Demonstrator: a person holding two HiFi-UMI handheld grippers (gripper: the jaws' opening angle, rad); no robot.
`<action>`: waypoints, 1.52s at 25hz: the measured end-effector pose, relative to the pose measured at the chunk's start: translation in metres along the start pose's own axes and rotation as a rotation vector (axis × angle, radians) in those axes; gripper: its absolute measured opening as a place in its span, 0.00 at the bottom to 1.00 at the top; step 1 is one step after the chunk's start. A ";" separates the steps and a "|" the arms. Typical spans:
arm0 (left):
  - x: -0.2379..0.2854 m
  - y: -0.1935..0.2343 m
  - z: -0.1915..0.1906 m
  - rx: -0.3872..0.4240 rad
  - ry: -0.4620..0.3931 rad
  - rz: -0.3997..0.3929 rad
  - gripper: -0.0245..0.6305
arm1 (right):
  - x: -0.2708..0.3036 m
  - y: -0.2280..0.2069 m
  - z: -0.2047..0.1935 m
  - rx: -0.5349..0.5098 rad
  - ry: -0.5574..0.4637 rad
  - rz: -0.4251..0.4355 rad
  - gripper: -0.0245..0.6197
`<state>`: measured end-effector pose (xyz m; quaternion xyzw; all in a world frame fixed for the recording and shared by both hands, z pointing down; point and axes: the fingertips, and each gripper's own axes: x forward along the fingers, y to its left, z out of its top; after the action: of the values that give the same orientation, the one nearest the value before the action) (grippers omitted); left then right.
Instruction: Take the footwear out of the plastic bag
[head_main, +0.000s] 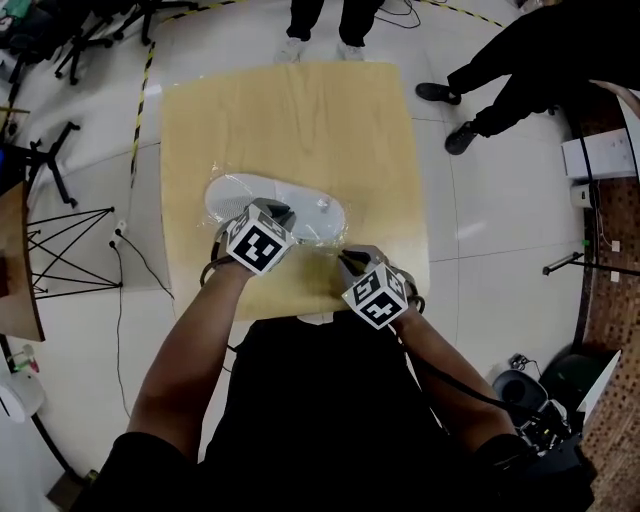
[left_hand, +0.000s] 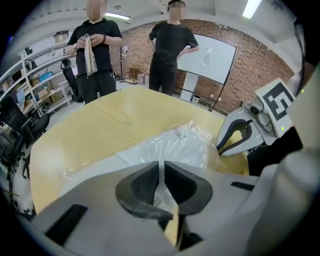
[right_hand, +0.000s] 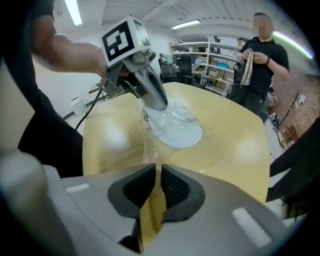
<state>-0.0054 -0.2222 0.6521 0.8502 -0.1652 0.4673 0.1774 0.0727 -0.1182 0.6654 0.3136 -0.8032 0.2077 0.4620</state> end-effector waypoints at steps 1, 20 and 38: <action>-0.001 0.002 -0.002 -0.006 -0.006 0.004 0.10 | -0.001 0.000 -0.004 0.015 -0.003 -0.002 0.09; -0.005 -0.005 -0.006 0.001 0.003 0.001 0.06 | -0.015 -0.072 0.022 0.083 -0.067 -0.006 0.10; -0.006 -0.002 -0.009 -0.045 -0.055 -0.001 0.07 | -0.017 -0.061 0.013 0.594 -0.182 0.206 0.13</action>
<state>-0.0142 -0.2160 0.6513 0.8586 -0.1802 0.4398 0.1922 0.1136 -0.1646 0.6470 0.3691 -0.7730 0.4496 0.2533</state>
